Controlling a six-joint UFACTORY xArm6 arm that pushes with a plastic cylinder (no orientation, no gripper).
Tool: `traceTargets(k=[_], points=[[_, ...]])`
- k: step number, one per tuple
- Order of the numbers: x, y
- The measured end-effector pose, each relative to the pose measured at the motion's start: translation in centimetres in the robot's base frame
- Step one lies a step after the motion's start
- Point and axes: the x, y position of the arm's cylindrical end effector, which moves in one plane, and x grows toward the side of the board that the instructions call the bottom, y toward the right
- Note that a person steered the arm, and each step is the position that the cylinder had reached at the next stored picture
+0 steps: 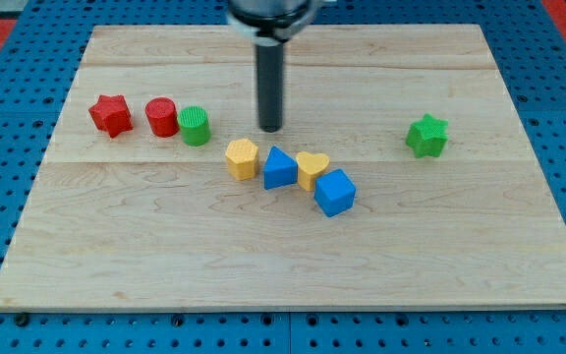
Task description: Move the green circle into the hexagon
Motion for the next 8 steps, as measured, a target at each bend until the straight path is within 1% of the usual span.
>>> traceTargets(k=[1,2,3,4,5,6,7,8], points=[[0.3,-4.6],[4.2,-4.7],[5.3,-9.2],[3.4,-14.4],[-0.6,-11.7],[-1.0,-8.3],[-0.9,-6.8],[0.6,-7.8]])
